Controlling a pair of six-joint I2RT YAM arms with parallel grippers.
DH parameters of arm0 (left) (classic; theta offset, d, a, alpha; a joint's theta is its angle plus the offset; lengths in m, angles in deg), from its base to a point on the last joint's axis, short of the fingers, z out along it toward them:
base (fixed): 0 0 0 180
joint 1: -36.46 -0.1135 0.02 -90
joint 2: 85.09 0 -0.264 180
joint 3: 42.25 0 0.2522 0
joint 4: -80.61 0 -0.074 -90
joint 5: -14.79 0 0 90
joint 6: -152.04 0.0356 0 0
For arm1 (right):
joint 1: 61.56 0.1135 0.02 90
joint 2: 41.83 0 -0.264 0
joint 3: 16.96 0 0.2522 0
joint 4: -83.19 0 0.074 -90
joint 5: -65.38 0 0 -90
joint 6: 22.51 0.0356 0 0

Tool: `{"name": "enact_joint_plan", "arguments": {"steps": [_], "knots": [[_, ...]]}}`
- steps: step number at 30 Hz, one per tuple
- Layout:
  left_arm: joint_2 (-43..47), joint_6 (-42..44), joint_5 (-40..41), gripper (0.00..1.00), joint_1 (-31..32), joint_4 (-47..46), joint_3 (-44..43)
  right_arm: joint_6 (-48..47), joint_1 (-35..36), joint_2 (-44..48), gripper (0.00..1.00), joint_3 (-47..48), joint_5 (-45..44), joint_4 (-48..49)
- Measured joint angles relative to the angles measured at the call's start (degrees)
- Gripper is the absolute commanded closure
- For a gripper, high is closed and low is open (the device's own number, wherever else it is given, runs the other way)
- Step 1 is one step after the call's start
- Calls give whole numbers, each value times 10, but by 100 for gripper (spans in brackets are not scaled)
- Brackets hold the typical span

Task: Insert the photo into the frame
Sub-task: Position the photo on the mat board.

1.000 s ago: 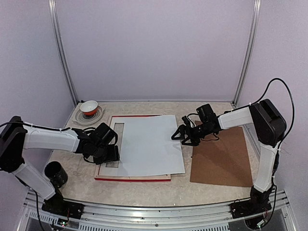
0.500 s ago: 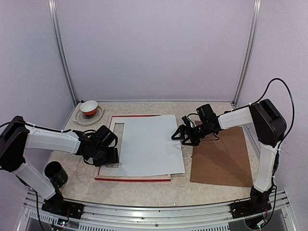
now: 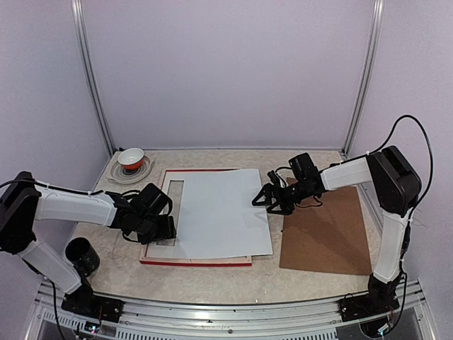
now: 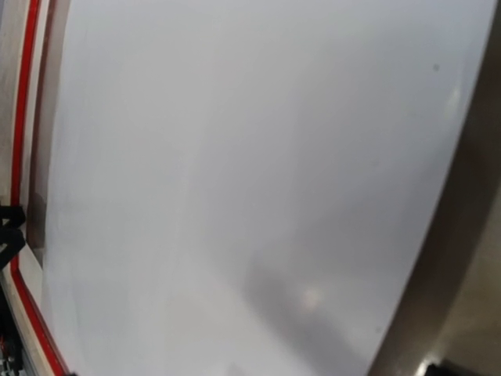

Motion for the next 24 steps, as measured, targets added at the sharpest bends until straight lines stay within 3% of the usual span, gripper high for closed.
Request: {"name": "enact_joint_plan", "arguments": {"steps": [10,24], "knots": [[39,-3,-24,31,0,-30,1,9,4,0,4,0,7,4],[-24,-1,-106,31,-19,-75,-7,11,4,0,4,0,9,0]]}}
